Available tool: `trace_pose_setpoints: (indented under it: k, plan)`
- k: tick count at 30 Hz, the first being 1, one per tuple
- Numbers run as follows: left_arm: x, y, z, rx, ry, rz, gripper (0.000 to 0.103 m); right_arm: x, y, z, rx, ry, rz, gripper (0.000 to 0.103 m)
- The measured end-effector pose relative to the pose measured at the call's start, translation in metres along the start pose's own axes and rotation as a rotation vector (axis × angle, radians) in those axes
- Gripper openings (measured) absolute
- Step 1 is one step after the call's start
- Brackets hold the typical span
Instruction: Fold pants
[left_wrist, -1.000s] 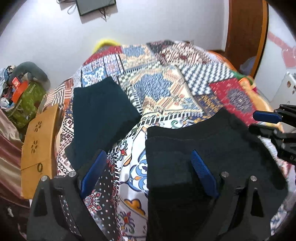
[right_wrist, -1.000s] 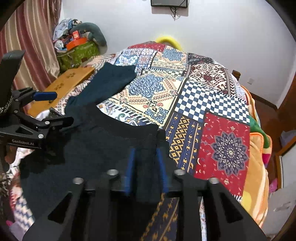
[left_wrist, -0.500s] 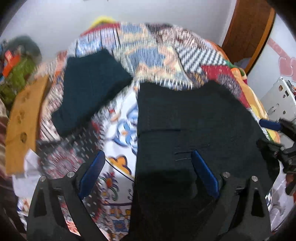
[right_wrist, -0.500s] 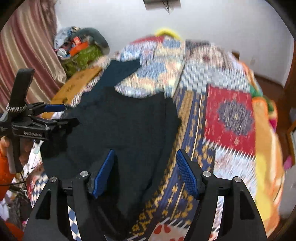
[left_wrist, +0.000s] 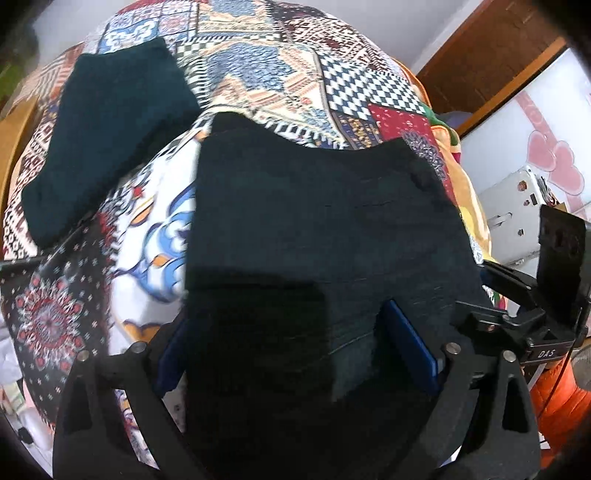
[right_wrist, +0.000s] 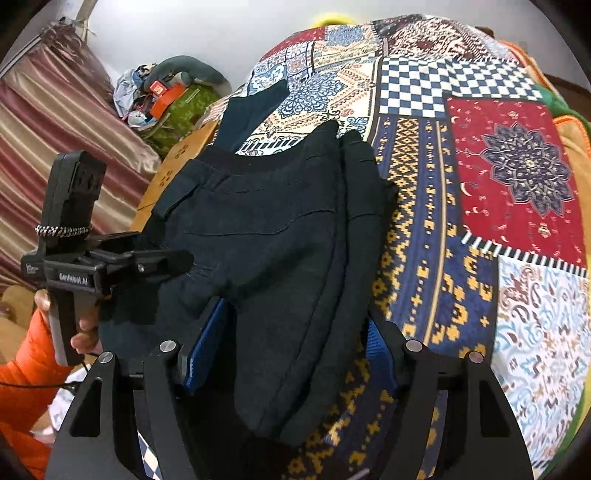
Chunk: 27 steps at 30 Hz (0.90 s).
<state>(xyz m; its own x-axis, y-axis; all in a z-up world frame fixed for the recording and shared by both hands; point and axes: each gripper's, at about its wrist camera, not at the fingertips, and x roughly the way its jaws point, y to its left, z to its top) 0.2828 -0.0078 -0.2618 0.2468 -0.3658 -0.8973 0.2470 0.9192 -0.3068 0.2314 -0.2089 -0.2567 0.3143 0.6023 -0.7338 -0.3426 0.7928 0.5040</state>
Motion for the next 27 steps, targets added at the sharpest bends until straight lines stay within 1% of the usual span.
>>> trace_pose_setpoints:
  k: [2,3,5,7,8,10,11,12,13,14,16,17,21,27]
  plan:
    - [0.003,-0.002,0.006,-0.003,-0.003,-0.005,0.097,0.0,-0.002,0.003,0.012,0.005,0.015,0.056]
    - [0.004,-0.002,0.008,-0.01,-0.002,-0.009,0.096,0.001,-0.004,0.005,0.02,0.009,0.023,0.054]
    - [0.004,-0.001,0.013,-0.029,0.0,-0.025,0.094,0.001,-0.006,0.008,0.042,0.014,0.041,0.044]
    - [0.002,0.0,0.015,-0.035,-0.001,-0.028,0.085,0.0,-0.004,0.008,0.051,0.016,0.056,0.035]
    - [0.0,0.001,0.014,-0.036,-0.004,-0.026,0.082,-0.001,-0.001,0.006,0.049,0.013,0.058,0.03]
    - [-0.006,0.003,0.012,-0.04,-0.011,-0.025,0.067,-0.004,0.004,0.005,0.032,0.0,0.048,0.025]
    - [-0.01,0.004,0.009,-0.045,-0.016,-0.032,0.063,-0.005,0.007,0.004,0.02,-0.006,0.042,0.023]
    - [-0.014,0.004,0.008,-0.048,-0.018,-0.038,0.057,-0.007,0.009,0.005,0.014,-0.013,0.038,0.022]
    - [-0.018,0.004,0.005,-0.047,-0.022,-0.042,0.052,-0.009,0.012,0.004,0.005,-0.019,0.035,0.021]
    - [-0.021,0.002,0.003,-0.042,-0.027,-0.039,0.05,-0.011,0.015,0.004,-0.002,-0.024,0.033,0.02]
    - [-0.029,-0.003,-0.002,-0.014,-0.041,-0.019,0.038,-0.017,0.02,0.003,-0.022,-0.035,0.028,0.02]
    - [-0.035,-0.007,-0.004,0.006,-0.055,-0.004,0.036,-0.02,0.023,0.003,-0.032,-0.042,0.025,0.02]
    - [-0.061,-0.013,-0.007,0.025,-0.114,-0.005,0.03,-0.037,0.04,0.006,-0.081,-0.078,0.013,0.019]
    - [-0.11,-0.019,-0.008,0.054,-0.24,0.032,0.029,-0.058,0.07,0.024,-0.162,-0.15,0.014,0.019]
